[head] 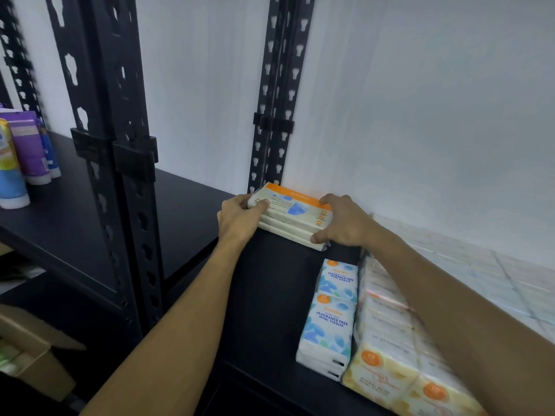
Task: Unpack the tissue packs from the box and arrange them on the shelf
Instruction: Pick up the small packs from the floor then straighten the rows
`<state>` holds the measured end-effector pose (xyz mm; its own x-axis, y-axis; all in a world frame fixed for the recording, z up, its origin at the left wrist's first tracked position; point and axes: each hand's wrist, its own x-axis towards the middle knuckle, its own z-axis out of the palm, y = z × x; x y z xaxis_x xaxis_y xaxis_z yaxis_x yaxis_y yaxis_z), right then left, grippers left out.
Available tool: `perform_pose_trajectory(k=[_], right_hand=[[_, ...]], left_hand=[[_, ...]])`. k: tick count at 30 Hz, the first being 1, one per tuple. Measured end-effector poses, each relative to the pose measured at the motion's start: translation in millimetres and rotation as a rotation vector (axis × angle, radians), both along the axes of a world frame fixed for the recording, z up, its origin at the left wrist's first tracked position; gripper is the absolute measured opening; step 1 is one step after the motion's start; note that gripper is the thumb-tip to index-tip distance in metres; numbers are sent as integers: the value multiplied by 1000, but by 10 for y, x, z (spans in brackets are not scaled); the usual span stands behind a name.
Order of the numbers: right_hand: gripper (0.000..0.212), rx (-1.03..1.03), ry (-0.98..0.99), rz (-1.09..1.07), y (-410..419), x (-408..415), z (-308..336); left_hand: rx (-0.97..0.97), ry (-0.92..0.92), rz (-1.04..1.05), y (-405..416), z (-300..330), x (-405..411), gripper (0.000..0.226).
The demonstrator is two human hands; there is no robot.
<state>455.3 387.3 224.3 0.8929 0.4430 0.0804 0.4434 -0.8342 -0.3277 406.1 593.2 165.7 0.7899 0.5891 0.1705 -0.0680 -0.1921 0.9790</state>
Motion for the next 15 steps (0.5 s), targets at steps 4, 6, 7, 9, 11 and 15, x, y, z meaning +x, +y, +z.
perform_pose_trajectory(k=[4, 6, 7, 9, 11, 15], right_hand=[[88, -1, 1, -2, -7, -4, 5], [87, -8, -4, 5, -7, -4, 2], [86, -10, -3, 11, -6, -6, 3], [83, -8, 8, 25, 0, -4, 7], [77, -11, -8, 26, 9, 2, 6], [59, -3, -114, 97, 36, 13, -24]], left_hand=[[-14, 6, 1, 11, -7, -2, 48], [-11, 8, 2, 16, -9, -1, 49], [-8, 9, 2, 15, -7, -3, 49], [-9, 9, 2, 8, -4, -7, 51], [-13, -6, -3, 6, -5, -5, 54], [36, 3, -6, -1, -14, 9, 48]])
